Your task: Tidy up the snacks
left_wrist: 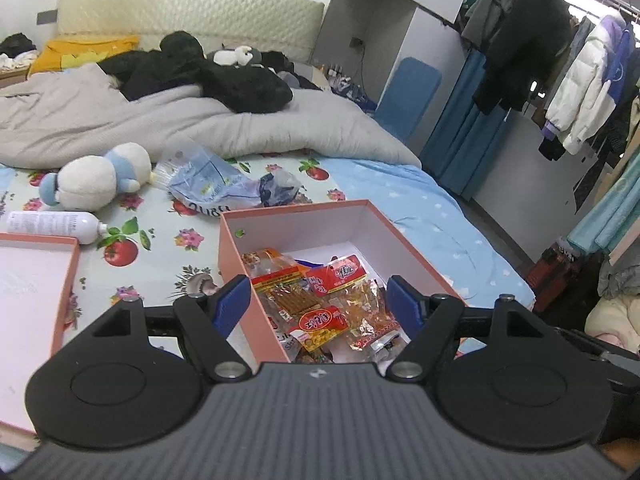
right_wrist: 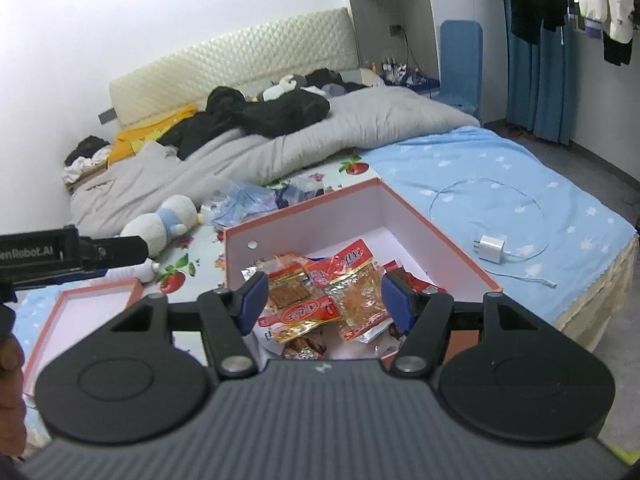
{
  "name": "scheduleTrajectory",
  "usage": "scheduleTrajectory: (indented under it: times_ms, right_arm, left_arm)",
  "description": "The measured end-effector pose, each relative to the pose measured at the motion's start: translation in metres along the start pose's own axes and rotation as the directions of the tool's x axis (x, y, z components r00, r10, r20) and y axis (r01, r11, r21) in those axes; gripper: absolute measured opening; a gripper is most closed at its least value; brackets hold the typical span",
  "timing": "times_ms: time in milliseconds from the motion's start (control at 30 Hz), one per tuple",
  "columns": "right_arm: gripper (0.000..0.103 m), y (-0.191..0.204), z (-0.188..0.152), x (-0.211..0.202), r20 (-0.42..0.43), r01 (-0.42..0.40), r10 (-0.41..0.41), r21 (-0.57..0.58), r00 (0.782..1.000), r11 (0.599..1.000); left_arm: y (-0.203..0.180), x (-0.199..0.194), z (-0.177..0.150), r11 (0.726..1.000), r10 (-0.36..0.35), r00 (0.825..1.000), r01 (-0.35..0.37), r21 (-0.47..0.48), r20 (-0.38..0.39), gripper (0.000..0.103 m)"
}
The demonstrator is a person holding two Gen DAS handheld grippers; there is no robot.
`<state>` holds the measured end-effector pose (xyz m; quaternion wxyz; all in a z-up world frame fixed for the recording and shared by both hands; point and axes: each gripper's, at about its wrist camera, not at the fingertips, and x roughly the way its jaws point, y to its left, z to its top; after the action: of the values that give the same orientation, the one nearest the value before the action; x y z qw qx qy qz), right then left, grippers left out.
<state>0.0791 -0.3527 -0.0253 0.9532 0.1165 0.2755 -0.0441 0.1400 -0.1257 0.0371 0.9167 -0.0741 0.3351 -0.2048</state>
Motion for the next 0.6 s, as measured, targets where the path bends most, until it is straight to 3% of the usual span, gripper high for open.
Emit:
scheduleTrajectory:
  times_ms: [367, 600]
  right_arm:
    - [0.065, 0.017, -0.025, -0.046, 0.047, -0.016, 0.018, -0.043, 0.999, 0.999]
    - [0.065, 0.009, -0.034, -0.057, 0.069, -0.044, 0.047, -0.048, 0.997, 0.998]
  left_arm:
    - [-0.001, -0.068, -0.029, 0.999, -0.03, 0.997, 0.028, 0.02, 0.073, 0.079]
    - [-0.005, -0.095, -0.047, 0.998, 0.025, 0.992, -0.031, 0.051, 0.123, 0.082]
